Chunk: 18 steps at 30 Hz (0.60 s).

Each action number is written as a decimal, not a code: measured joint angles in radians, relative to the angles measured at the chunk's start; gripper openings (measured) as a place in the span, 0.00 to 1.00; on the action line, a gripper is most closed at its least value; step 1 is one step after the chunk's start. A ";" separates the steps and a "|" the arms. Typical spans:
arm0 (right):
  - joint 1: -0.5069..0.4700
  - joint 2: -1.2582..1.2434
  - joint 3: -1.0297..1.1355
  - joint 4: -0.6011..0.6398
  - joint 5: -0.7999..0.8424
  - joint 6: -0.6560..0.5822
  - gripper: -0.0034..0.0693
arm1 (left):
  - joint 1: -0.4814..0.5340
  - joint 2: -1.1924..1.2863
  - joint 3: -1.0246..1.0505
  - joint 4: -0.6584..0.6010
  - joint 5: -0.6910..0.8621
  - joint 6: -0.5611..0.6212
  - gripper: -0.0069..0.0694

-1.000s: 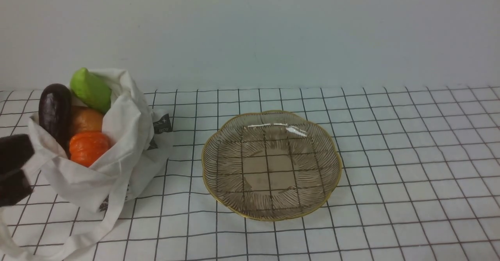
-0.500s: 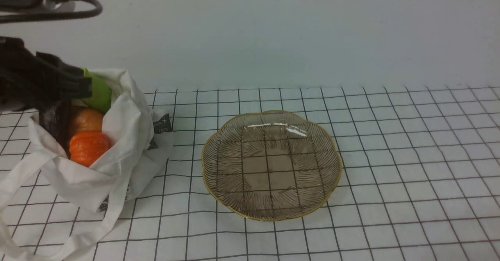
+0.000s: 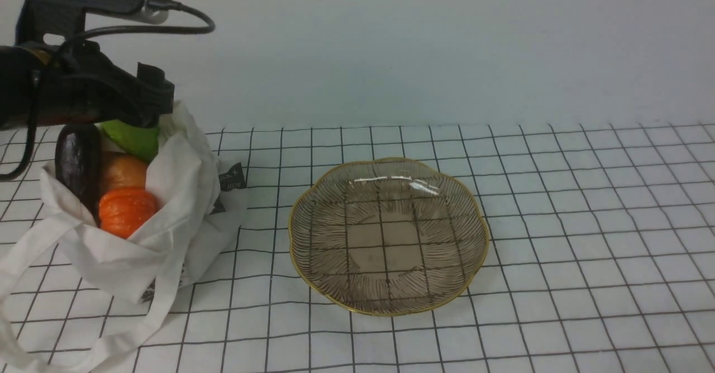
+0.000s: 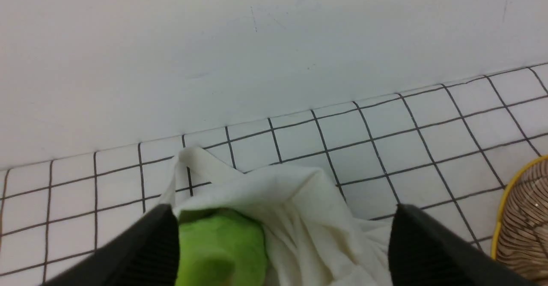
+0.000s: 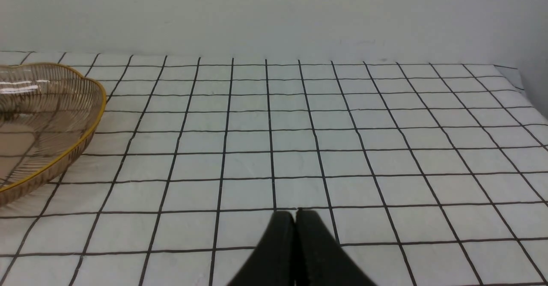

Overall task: Take vegetables from bag on white checkered tablecloth place on plate.
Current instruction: 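Reach into the cloth bag and grasp the green cucumber with the left gripper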

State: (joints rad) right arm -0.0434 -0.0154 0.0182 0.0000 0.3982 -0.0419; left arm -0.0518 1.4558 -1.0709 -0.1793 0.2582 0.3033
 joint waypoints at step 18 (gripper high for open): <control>0.000 0.000 0.000 0.000 0.000 0.000 0.03 | 0.008 0.104 -0.005 0.090 -0.053 0.003 0.31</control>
State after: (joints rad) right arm -0.0434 -0.0154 0.0182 0.0000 0.3982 -0.0419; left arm -0.0437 1.5600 -1.0762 -0.0894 0.2050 0.3062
